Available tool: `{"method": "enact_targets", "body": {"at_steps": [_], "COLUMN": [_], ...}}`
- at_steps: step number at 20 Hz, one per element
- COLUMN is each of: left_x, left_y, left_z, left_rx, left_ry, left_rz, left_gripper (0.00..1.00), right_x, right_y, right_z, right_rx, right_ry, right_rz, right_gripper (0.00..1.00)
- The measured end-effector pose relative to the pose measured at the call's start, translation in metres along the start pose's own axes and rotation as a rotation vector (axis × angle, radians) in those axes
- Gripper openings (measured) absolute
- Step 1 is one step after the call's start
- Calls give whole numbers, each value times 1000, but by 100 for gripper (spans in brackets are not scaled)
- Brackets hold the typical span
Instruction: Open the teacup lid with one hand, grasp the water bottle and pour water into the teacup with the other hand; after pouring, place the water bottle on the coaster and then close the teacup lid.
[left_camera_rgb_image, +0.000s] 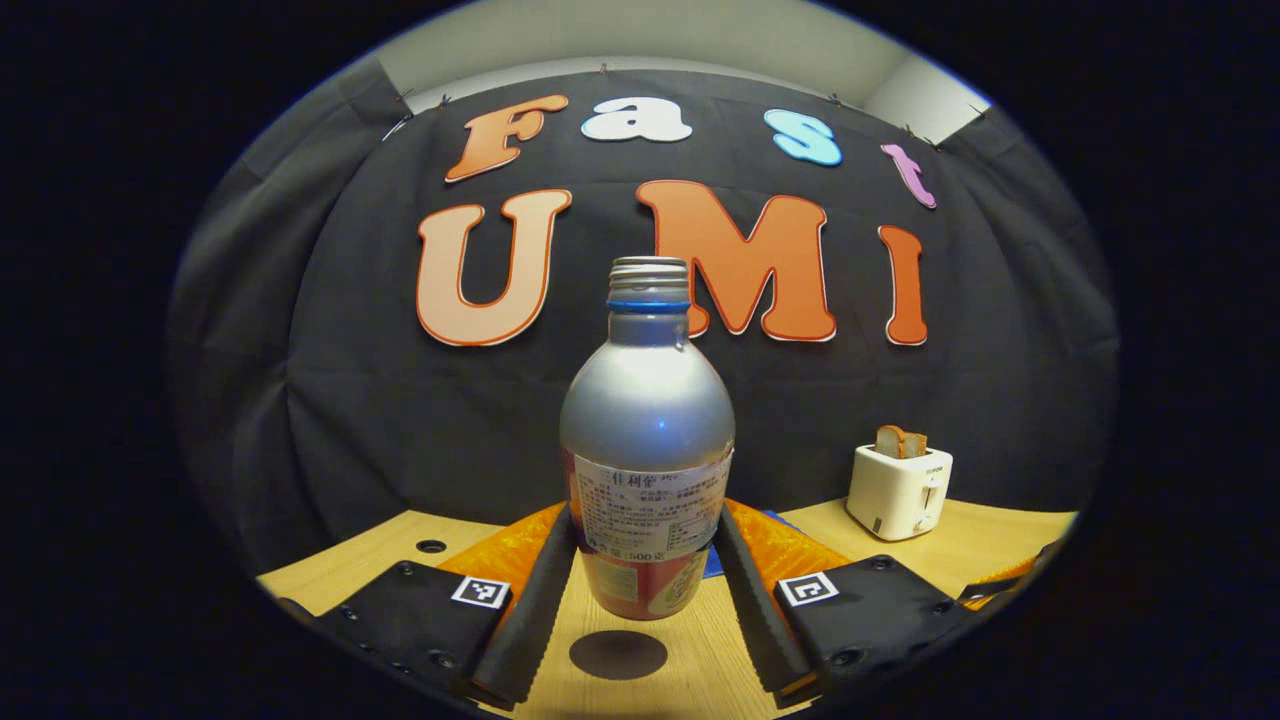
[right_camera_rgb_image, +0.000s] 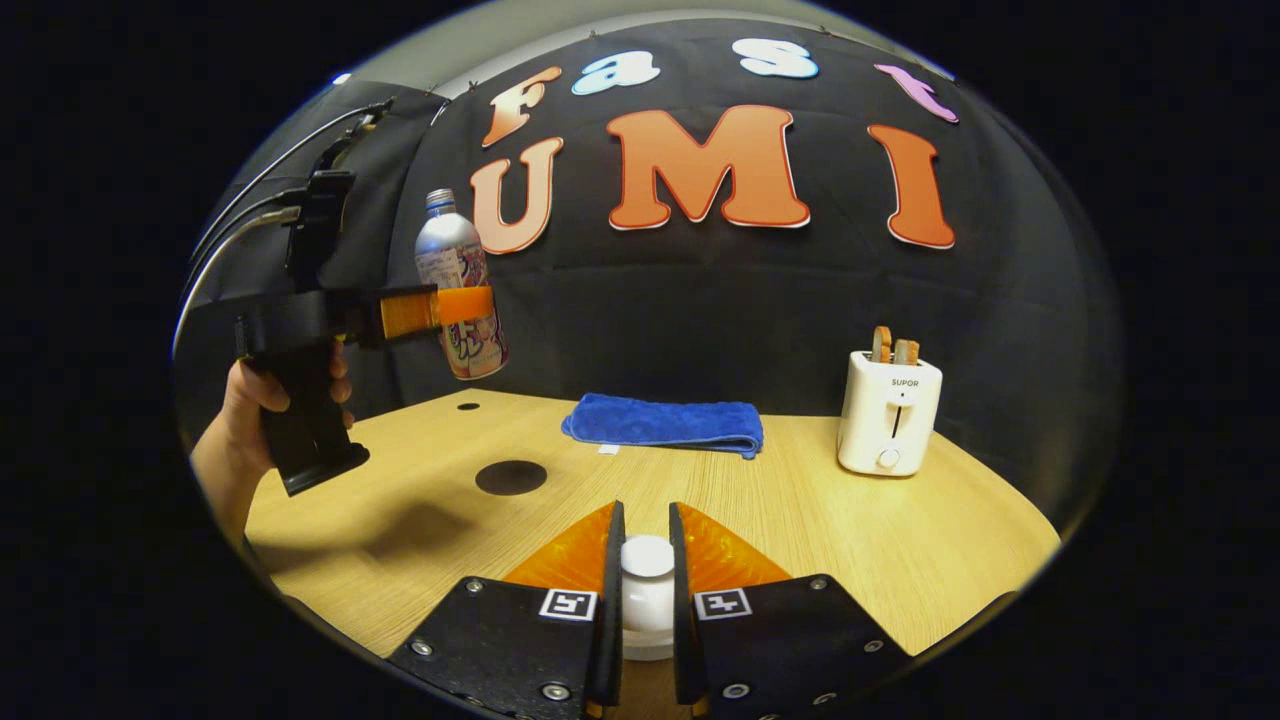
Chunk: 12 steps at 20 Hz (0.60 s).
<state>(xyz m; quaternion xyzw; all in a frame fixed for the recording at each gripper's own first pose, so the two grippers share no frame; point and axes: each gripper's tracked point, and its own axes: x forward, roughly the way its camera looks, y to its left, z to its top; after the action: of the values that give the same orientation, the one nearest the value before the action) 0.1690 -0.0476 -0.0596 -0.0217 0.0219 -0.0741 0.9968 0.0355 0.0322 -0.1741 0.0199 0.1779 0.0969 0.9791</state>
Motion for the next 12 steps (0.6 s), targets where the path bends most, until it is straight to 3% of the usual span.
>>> {"method": "enact_targets", "body": {"at_steps": [12], "left_x": [27], "left_y": [10], "left_z": [-45], "left_rx": [-63], "left_ry": [104], "left_rz": [8], "left_gripper": [83], "right_x": [13], "right_y": [3], "right_z": [-27], "right_rx": [-7], "right_ry": [55], "right_rz": [2], "right_gripper": [21]}}
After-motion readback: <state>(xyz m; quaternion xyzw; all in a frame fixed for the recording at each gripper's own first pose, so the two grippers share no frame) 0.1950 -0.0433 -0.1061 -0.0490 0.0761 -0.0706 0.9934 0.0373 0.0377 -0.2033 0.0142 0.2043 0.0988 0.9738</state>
